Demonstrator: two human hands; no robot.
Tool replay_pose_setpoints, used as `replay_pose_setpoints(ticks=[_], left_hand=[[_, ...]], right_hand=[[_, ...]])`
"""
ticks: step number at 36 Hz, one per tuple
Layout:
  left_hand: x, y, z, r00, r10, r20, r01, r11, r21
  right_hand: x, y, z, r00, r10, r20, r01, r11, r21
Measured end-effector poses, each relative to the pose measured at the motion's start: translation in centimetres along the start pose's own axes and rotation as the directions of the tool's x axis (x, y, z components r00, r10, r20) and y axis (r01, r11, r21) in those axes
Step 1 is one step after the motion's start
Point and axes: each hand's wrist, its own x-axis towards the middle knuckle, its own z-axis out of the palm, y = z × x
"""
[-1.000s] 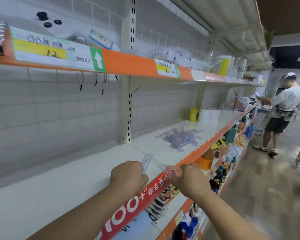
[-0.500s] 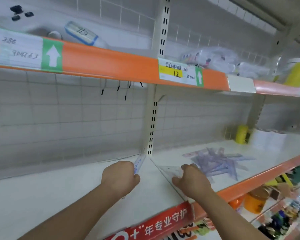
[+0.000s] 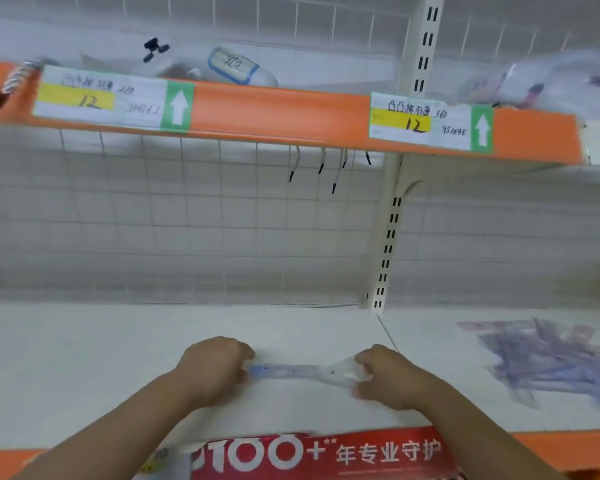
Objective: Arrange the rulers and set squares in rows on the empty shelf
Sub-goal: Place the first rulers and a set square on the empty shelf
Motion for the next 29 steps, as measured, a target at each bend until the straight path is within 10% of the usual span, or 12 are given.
replay_pose_setpoints(ticks=[29], left_hand=[[-3.5, -7.4, 2.9, 0.999, 0.006, 0.048, 0.000, 0.994, -0.106]], right_hand=[[-0.6, -0.3, 0.8, 0.994, 0.034, 0.100, -0.038, 0.998, 0.043]])
